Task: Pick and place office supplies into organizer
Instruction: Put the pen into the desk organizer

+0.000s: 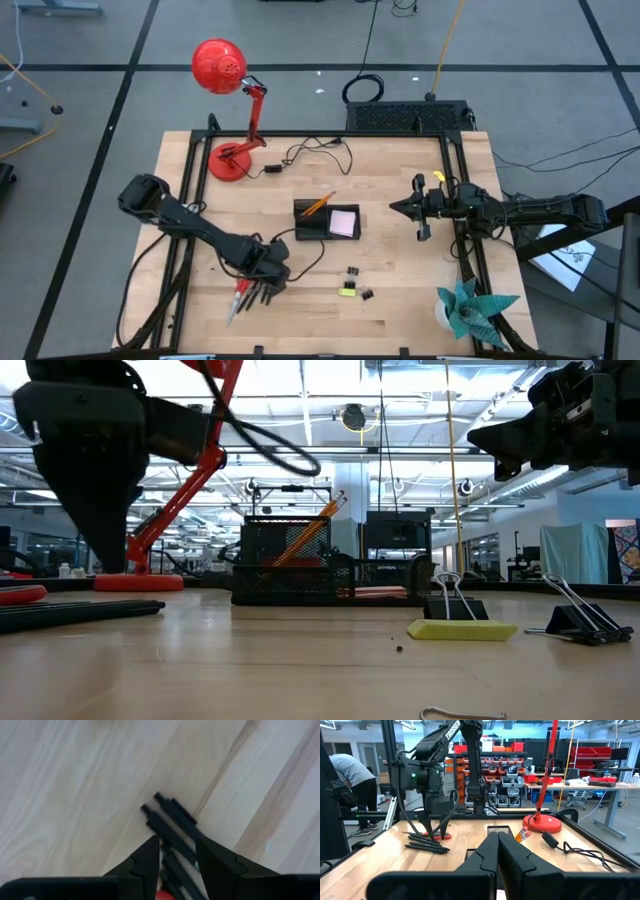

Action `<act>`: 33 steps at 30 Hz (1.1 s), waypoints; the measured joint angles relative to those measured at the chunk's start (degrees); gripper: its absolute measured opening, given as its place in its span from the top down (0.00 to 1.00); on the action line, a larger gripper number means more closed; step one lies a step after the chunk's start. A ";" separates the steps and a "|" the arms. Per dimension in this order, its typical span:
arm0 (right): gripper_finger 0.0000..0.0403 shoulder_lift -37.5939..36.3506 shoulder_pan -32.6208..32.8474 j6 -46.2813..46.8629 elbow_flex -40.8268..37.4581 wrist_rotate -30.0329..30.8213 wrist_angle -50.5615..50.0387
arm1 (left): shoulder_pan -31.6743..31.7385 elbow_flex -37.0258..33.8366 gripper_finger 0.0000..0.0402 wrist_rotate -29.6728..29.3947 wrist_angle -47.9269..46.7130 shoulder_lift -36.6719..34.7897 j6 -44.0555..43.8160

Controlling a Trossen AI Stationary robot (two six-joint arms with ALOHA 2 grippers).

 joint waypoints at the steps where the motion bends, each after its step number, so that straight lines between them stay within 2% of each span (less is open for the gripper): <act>1: 0.99 0.03 0.00 0.00 0.00 0.00 0.03 | 0.13 0.05 0.67 0.06 0.05 0.74 0.26; 9: 0.99 0.19 0.00 0.00 0.02 0.00 -0.01 | 0.98 0.16 0.67 0.36 0.28 5.68 1.63; 20: 0.99 0.19 0.00 0.00 0.02 0.00 0.00 | 1.03 0.05 0.68 0.77 2.02 6.58 5.37; 23: 0.99 0.18 -0.01 0.00 0.01 0.00 0.00 | 1.03 0.05 0.74 0.84 2.66 6.60 7.54; 29: 0.99 0.19 0.00 -0.02 0.00 0.00 0.00 | 0.96 0.05 0.95 0.62 3.55 6.50 10.44; 31: 0.99 0.18 0.00 -0.02 0.02 0.00 0.00 | 0.98 -0.01 0.96 0.27 4.47 6.52 11.17; 33: 0.99 0.19 0.00 -0.02 0.01 0.00 0.00 | 0.98 0.10 0.93 -0.05 5.21 6.52 12.44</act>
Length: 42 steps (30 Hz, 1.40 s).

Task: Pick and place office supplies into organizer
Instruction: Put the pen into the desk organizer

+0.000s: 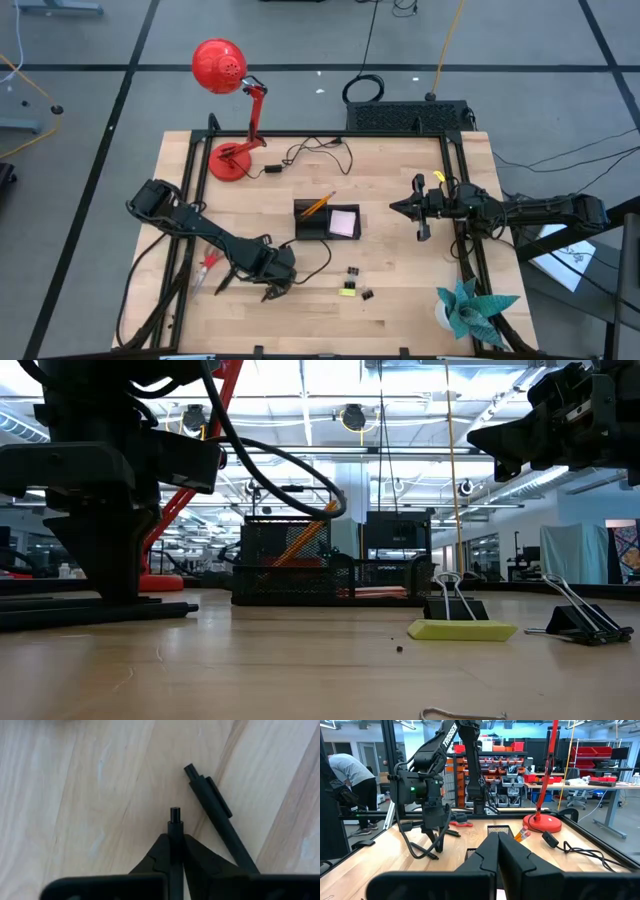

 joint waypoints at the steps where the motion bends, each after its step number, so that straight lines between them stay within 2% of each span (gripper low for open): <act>1: 0.99 0.00 0.01 0.00 0.01 0.00 0.00 | 0.00 0.25 0.90 -0.29 0.00 0.06 0.68; 6: 0.99 -0.01 -0.01 0.00 -0.01 0.00 0.01 | 0.10 2.67 0.86 -3.15 2.50 0.63 5.37; 12: 0.99 -0.02 0.01 0.00 0.01 0.00 0.17 | 0.27 9.15 0.95 -9.30 3.76 0.07 16.34; 16: 0.99 -0.02 -0.01 0.29 -0.01 0.00 0.42 | 0.90 12.42 0.96 -16.87 6.59 -2.27 23.99; 20: 0.99 -0.02 0.01 0.39 -0.01 0.00 0.41 | 0.78 11.13 0.90 -23.69 17.56 -7.55 37.15; 25: 0.99 -0.02 -0.01 0.39 0.01 0.00 0.37 | 2.98 4.93 0.89 -24.44 30.80 -16.58 48.54; 27: 0.99 0.00 -0.01 0.39 0.01 0.00 0.37 | 4.68 0.25 0.92 -21.59 37.41 -20.72 52.13; 31: 0.99 -0.02 0.00 0.12 0.00 0.00 0.38 | 9.67 -11.07 0.95 -10.64 55.61 -26.18 56.54; 34: 0.99 -0.02 -0.01 0.11 0.01 0.00 0.40 | 14.44 -17.79 0.93 -7.25 63.91 -27.36 57.42; 38: 0.99 -0.02 -0.01 0.88 -0.01 0.00 0.39 | 20.24 -22.37 0.89 -1.53 69.80 -27.26 56.05; 42: 0.99 0.00 0.00 1.28 0.00 0.00 0.43 | 24.83 -22.92 0.90 4.29 71.39 -26.76 54.39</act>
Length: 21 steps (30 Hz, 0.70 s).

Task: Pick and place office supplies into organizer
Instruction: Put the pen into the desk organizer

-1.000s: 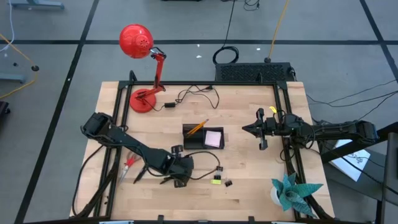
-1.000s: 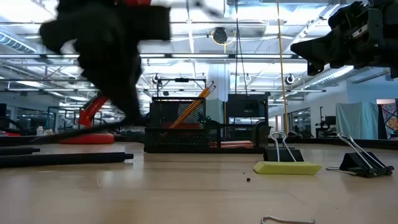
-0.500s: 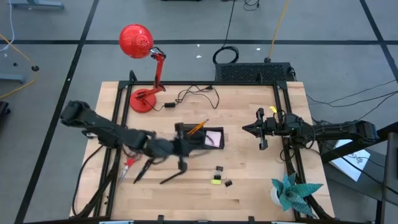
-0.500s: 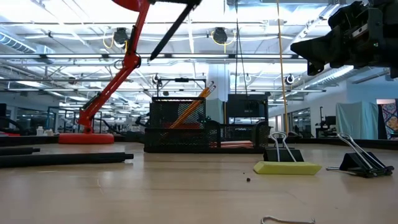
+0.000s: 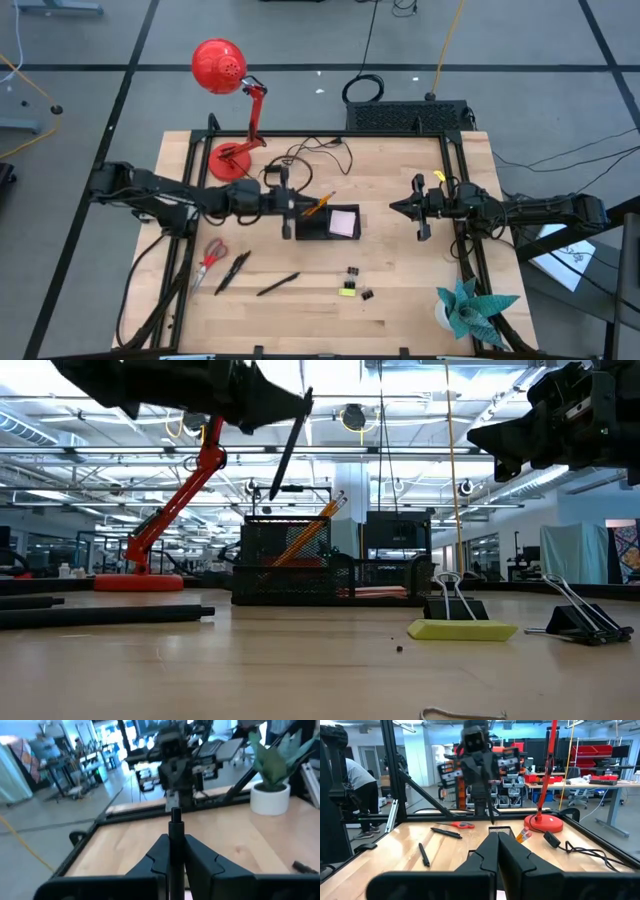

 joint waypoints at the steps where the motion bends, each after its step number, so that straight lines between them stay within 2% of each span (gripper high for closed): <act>1: 0.99 0.00 0.01 -0.05 -0.01 0.00 0.22 | 0.92 -0.01 0.91 0.88 -0.29 0.06 -0.33; 7: 0.99 -0.02 0.01 -0.42 -0.01 0.00 2.06 | 4.47 -0.18 0.91 4.10 -0.48 1.89 -1.33; 12: 0.99 0.09 -0.01 -0.42 -0.01 0.00 1.72 | 5.44 -0.14 0.89 4.25 0.58 6.03 -3.06; 21: 0.99 0.17 0.00 -0.25 0.00 0.00 1.69 | 5.97 -0.12 0.91 4.20 5.76 14.10 -6.56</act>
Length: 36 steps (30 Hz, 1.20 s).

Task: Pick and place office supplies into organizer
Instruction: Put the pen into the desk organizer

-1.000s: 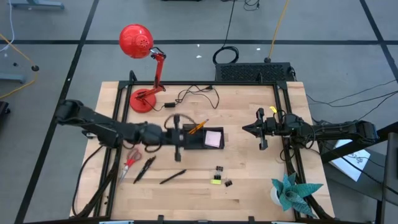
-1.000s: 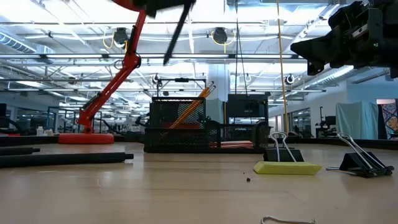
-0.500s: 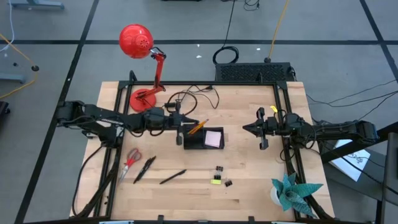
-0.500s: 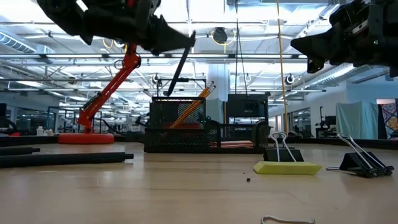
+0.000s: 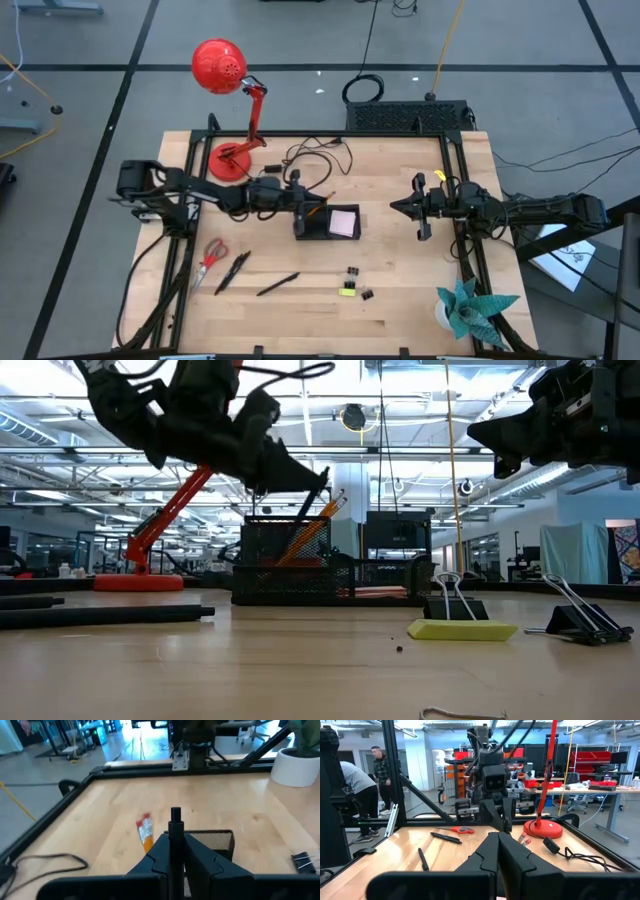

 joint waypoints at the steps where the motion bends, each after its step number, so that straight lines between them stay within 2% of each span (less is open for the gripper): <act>1: 0.99 0.00 -0.01 0.00 -0.01 0.00 -0.01 | 0.00 0.00 0.91 -0.06 0.16 0.55 -0.34; 12: 0.99 0.00 -0.01 0.02 -0.01 0.00 0.00 | -0.04 0.00 0.89 -0.62 -0.19 2.85 -4.18; 22: 0.99 0.00 -0.01 0.44 0.00 -0.02 0.01 | -0.93 0.00 0.65 -0.54 -0.53 2.66 -3.01; 26: 0.99 0.00 0.00 0.46 -0.01 -0.02 0.02 | -1.86 0.32 0.58 -0.20 -1.70 -0.15 -2.09; 30: 0.99 0.00 0.01 0.45 0.01 -0.02 0.02 | -4.56 4.06 0.56 -2.33 -15.35 -8.18 -1.40; 33: 0.99 -0.02 -0.01 0.45 0.00 -0.02 0.02 | -8.44 9.81 0.57 -9.08 -34.53 -13.96 -3.47; 36: 0.99 -0.02 0.00 0.46 -0.01 -0.10 0.02 | -14.39 16.29 0.60 -16.30 -54.96 -15.76 -8.12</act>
